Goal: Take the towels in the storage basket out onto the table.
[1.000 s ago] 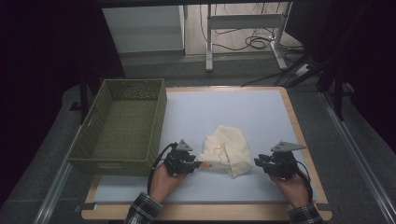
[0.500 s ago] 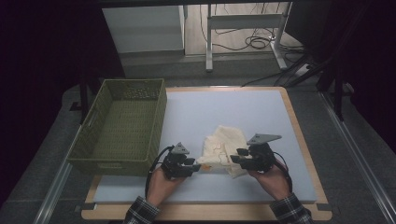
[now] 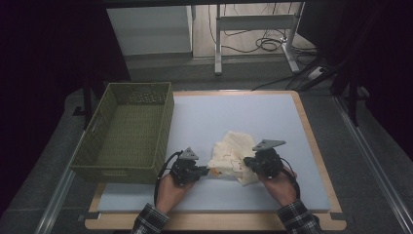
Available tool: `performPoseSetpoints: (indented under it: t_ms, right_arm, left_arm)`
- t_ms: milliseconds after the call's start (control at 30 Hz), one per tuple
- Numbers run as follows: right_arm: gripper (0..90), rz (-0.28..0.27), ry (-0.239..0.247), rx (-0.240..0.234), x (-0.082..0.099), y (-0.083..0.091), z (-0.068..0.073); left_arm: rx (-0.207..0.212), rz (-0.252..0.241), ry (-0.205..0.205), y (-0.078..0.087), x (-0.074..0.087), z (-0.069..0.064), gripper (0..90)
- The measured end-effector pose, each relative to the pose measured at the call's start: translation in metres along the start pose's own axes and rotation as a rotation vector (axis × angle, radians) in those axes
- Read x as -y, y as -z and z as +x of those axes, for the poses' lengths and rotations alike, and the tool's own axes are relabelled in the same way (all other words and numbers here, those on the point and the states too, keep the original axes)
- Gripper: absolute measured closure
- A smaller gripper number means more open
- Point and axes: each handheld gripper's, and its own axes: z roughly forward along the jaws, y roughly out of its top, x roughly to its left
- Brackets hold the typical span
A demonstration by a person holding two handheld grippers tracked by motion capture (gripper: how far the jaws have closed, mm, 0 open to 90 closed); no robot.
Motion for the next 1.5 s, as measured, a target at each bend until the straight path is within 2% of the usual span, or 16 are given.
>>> performPoseSetpoints:
  t_ms: [100, 200, 333, 467, 500, 633, 767, 800, 867, 1000, 1067, 1100, 1133, 1233, 1333, 1500]
  right_arm:
    - [87.0, -0.032, -0.025, 0.016, 0.003, 0.021, -0.013]
    - [87.0, -0.043, -0.034, 0.034, 0.004, 0.030, -0.019]
    - [87.1, -0.066, -0.071, 0.066, 0.006, 0.044, -0.038]
    - [87.2, -0.086, -0.112, 0.102, 0.004, 0.053, -0.063]
    - [87.2, -0.086, -0.112, 0.102, 0.004, 0.053, -0.063]
    - [87.2, -0.099, -0.157, 0.113, 0.001, 0.052, -0.085]
    - [80.4, -0.056, -0.208, 0.118, 0.006, 0.038, -0.107]
    - [78.6, -0.046, -0.221, 0.121, 0.008, 0.036, -0.111]
    - [75.9, -0.056, -0.234, 0.103, 0.014, 0.039, -0.114]
    - [74.2, -0.070, -0.230, 0.045, 0.016, 0.052, -0.106]
    - [72.9, -0.068, -0.192, -0.007, 0.013, 0.055, -0.093]
    - [72.4, -0.068, -0.177, -0.019, 0.011, 0.053, -0.087]
    - [72.4, -0.068, -0.177, -0.019, 0.011, 0.053, -0.087]
    - [70.8, -0.055, -0.133, -0.057, 0.004, 0.043, -0.070]
    - [66.4, -0.040, -0.089, -0.071, -0.002, 0.026, -0.056]
    - [51.5, -0.018, -0.045, -0.068, -0.006, 0.001, -0.045]
  left_arm:
    - [0.000, -0.020, 0.000, 0.004, -0.007, 0.001, 85.9]
    - [-0.003, -0.050, 0.005, 0.008, -0.016, 0.002, 85.9]
    - [-0.018, -0.077, 0.014, 0.012, -0.034, 0.007, 86.0]
    - [-0.048, -0.065, 0.009, 0.007, -0.054, 0.014, 86.1]
    - [-0.059, -0.059, 0.009, 0.005, -0.058, 0.016, 86.1]
    - [-0.095, -0.028, 0.020, -0.012, -0.072, 0.028, 84.7]
    - [-0.123, 0.009, 0.054, -0.031, -0.075, 0.038, 68.6]
    - [-0.122, 0.006, 0.067, -0.032, -0.074, 0.040, 62.7]
    - [-0.115, 0.003, 0.064, -0.029, -0.070, 0.039, 58.4]
    - [-0.070, -0.004, 0.053, -0.021, -0.064, 0.031, 55.9]
    - [-0.031, -0.006, 0.045, -0.018, -0.062, 0.023, 55.6]
    - [-0.004, -0.008, 0.023, -0.019, -0.062, 0.014, 55.1]
    - [-0.004, -0.008, 0.023, -0.019, -0.062, 0.014, 54.1]
    - [0.027, -0.013, 0.002, -0.027, -0.070, 0.000, 52.0]
    - [0.035, -0.013, -0.008, -0.035, -0.079, -0.006, 48.6]
    - [0.000, 0.010, 0.017, -0.057, -0.092, -0.006, 44.5]
